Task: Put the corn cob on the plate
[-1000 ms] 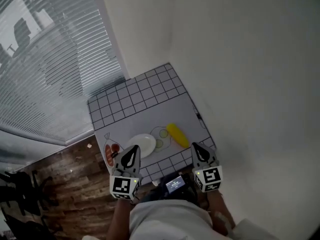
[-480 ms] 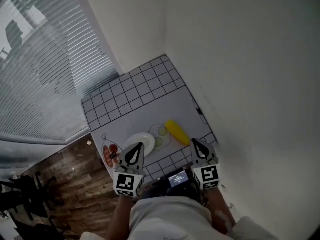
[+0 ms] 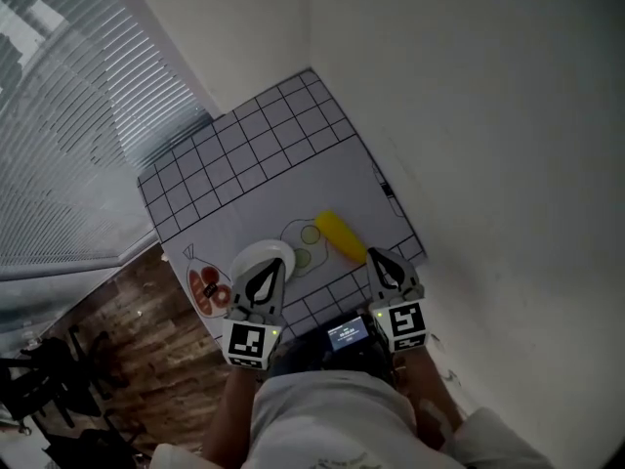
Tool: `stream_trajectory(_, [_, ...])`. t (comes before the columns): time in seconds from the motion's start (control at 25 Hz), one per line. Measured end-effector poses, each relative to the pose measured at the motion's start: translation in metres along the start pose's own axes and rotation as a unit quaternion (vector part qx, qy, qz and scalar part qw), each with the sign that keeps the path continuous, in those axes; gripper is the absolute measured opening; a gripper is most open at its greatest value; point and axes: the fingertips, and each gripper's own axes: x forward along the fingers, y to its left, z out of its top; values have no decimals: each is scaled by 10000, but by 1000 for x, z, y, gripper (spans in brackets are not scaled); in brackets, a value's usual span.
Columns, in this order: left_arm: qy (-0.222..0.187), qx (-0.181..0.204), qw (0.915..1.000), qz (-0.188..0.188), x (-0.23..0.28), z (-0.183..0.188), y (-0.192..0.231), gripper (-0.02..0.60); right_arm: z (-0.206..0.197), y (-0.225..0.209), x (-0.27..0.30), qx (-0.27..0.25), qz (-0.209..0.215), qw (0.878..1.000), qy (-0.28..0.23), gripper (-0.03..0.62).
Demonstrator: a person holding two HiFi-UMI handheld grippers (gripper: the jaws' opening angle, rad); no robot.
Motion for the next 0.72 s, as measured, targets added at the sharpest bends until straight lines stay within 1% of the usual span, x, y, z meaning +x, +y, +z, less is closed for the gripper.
stream_trajectory(0.4, [259,2,9994,-209,21,-19,-5,8,-18,2,18,80,127,9995,274,6])
stream_trajectory(0.52, [393,33,9989,-250,30,-25,-7,8,-23,-1,24,139,89,9993,322,6])
stream_trajectory(0.72, [501,96,9978,-423,45,-33,-16,8,-29,-4,36,135,89,9993,350,6])
